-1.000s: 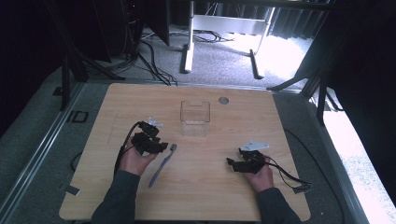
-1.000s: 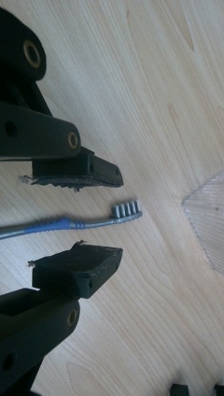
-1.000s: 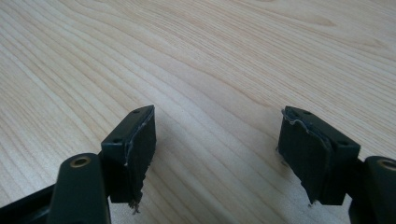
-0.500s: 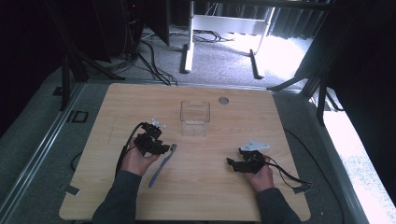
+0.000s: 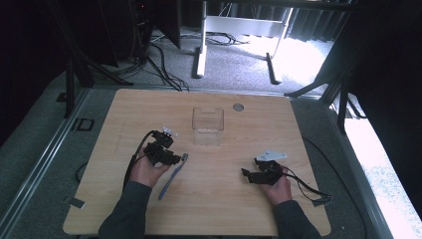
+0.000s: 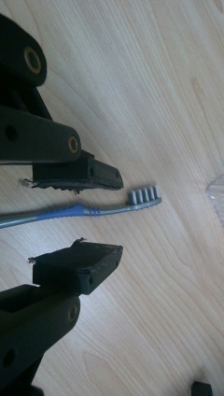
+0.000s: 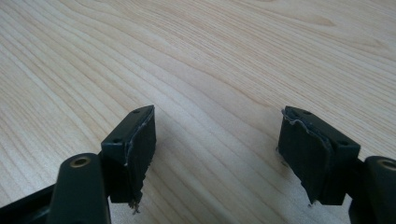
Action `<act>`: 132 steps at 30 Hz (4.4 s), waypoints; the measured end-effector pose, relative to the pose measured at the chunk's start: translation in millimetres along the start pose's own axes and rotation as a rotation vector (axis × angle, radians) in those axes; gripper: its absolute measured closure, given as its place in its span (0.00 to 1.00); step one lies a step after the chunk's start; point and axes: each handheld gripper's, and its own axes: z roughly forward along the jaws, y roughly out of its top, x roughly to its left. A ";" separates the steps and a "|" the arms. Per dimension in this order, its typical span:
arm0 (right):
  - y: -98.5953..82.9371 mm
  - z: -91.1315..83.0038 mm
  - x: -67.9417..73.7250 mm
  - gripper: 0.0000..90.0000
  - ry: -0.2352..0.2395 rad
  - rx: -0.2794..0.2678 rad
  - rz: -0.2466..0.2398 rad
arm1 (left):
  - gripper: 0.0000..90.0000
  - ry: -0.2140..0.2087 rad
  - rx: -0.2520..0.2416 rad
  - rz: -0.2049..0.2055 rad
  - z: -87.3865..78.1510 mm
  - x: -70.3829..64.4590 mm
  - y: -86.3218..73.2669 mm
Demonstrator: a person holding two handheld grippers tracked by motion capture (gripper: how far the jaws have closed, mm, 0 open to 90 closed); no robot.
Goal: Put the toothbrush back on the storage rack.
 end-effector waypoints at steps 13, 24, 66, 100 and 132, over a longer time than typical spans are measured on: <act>0.0 0.0 0.1 0.30 0.000 0.001 0.001 | 0.71 0.003 0.061 -0.017 3.9 -0.9 2.4; 0.0 0.0 0.1 0.30 0.000 0.000 0.001 | 0.72 0.000 0.092 -0.029 9.0 -2.8 4.1; 0.1 0.0 0.0 0.30 0.000 0.000 0.000 | 0.69 0.007 0.168 -0.061 25.4 -9.0 8.5; 0.0 0.0 0.1 0.30 0.000 0.001 0.001 | 0.76 0.054 0.345 -0.034 53.6 -15.4 11.8; 0.0 -0.1 0.2 0.30 0.001 0.002 0.003 | 0.90 0.097 0.418 0.018 62.3 -16.7 6.4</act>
